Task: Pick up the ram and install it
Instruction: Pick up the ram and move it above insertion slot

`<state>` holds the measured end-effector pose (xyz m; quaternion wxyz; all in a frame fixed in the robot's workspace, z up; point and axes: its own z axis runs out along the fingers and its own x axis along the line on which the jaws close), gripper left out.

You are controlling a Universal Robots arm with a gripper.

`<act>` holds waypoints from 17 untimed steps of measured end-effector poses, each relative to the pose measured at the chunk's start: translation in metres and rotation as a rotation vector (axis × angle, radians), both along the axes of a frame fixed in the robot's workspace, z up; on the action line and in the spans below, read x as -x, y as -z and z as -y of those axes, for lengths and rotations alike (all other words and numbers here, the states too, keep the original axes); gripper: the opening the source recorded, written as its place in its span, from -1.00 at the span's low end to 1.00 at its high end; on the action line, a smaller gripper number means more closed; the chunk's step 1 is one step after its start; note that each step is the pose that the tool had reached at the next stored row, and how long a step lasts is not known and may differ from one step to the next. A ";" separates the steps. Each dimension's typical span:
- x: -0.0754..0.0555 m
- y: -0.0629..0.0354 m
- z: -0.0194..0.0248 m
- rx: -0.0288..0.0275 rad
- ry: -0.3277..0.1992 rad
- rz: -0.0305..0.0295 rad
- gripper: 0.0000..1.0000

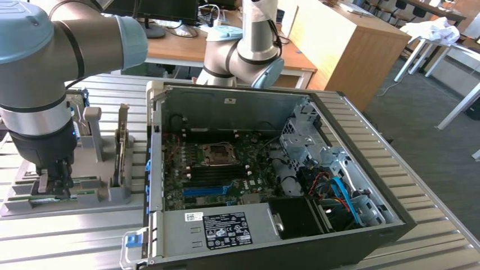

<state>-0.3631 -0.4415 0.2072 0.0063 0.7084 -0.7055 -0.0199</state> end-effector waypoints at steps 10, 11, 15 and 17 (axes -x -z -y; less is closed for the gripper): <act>0.000 0.0004 0.0027 -0.0001 0.000 0.0001 -0.40; 0.000 0.0012 0.0027 -0.0001 0.000 0.0001 -0.40; 0.000 0.0042 0.0027 0.0000 0.000 0.0000 -0.40; 0.000 0.0048 0.0027 0.0001 0.000 -0.0002 -0.40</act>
